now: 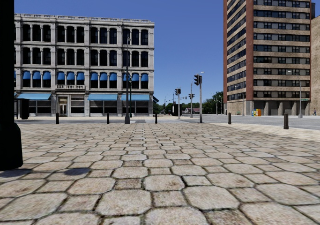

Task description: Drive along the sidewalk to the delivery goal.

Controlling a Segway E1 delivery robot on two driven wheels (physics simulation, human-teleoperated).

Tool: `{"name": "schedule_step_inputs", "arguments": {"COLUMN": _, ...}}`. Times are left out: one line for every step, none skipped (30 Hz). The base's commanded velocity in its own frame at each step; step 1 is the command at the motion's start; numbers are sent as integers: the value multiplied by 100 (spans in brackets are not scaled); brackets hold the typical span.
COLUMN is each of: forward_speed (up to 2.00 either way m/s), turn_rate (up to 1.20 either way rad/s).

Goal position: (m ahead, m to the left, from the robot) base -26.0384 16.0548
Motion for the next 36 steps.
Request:
{"name": "schedule_step_inputs", "arguments": {"forward_speed": 0, "turn_rate": 0}}
{"name": "schedule_step_inputs", "arguments": {"forward_speed": 0, "turn_rate": 0}}
{"name": "schedule_step_inputs", "arguments": {"forward_speed": 0, "turn_rate": 0}}
{"name": "schedule_step_inputs", "arguments": {"forward_speed": 0, "turn_rate": 0}}
{"name": "schedule_step_inputs", "arguments": {"forward_speed": 0, "turn_rate": 0}}
{"name": "schedule_step_inputs", "arguments": {"forward_speed": 0, "turn_rate": 0}}
{"name": "schedule_step_inputs", "arguments": {"forward_speed": 0, "turn_rate": 0}}
{"name": "schedule_step_inputs", "arguments": {"forward_speed": 0, "turn_rate": 0}}
{"name": "schedule_step_inputs", "arguments": {"forward_speed": 0, "turn_rate": 0}}
{"name": "schedule_step_inputs", "arguments": {"forward_speed": 0, "turn_rate": 0}}
{"name": "schedule_step_inputs", "arguments": {"forward_speed": 0, "turn_rate": 0}}
{"name": "schedule_step_inputs", "arguments": {"forward_speed": 0, "turn_rate": 0}}
{"name": "schedule_step_inputs", "arguments": {"forward_speed": 0, "turn_rate": 0}}
{"name": "schedule_step_inputs", "arguments": {"forward_speed": 0, "turn_rate": 0}}
{"name": "schedule_step_inputs", "arguments": {"forward_speed": 0, "turn_rate": 0}}
{"name": "schedule_step_inputs", "arguments": {"forward_speed": 0, "turn_rate": 0}}
{"name": "schedule_step_inputs", "arguments": {"forward_speed": 0, "turn_rate": 0}}
{"name": "schedule_step_inputs", "arguments": {"forward_speed": 0, "turn_rate": 0}}
{"name": "schedule_step_inputs", "arguments": {"forward_speed": 0, "turn_rate": 0}}
{"name": "schedule_step_inputs", "arguments": {"forward_speed": 0, "turn_rate": 0}}
{"name": "schedule_step_inputs", "arguments": {"forward_speed": 0, "turn_rate": 0}}
{"name": "schedule_step_inputs", "arguments": {"forward_speed": 0, "turn_rate": 0}}
{"name": "schedule_step_inputs", "arguments": {"forward_speed": 0, "turn_rate": 0}}
{"name": "schedule_step_inputs", "arguments": {"forward_speed": 0, "turn_rate": 0}}
{"name": "schedule_step_inputs", "arguments": {"forward_speed": 0, "turn_rate": 0}}
{"name": "schedule_step_inputs", "arguments": {"forward_speed": 0, "turn_rate": 0}}
{"name": "schedule_step_inputs", "arguments": {"forward_speed": 0, "turn_rate": 0}}
{"name": "schedule_step_inputs", "arguments": {"forward_speed": 0, "turn_rate": 0}}
{"name": "schedule_step_inputs", "arguments": {"forward_speed": 0, "turn_rate": 0}}
{"name": "schedule_step_inputs", "arguments": {"forward_speed": 0, "turn_rate": 0}}
{"name": "schedule_step_inputs", "arguments": {"forward_speed": 0, "turn_rate": -30}}
{"name": "schedule_step_inputs", "arguments": {"forward_speed": 7, "turn_rate": -40}}
{"name": "schedule_step_inputs", "arguments": {"forward_speed": 18, "turn_rate": -44}}
{"name": "schedule_step_inputs", "arguments": {"forward_speed": 37, "turn_rate": -45}}
{"name": "schedule_step_inputs", "arguments": {"forward_speed": 46, "turn_rate": -45}}
{"name": "schedule_step_inputs", "arguments": {"forward_speed": 46, "turn_rate": -45}}
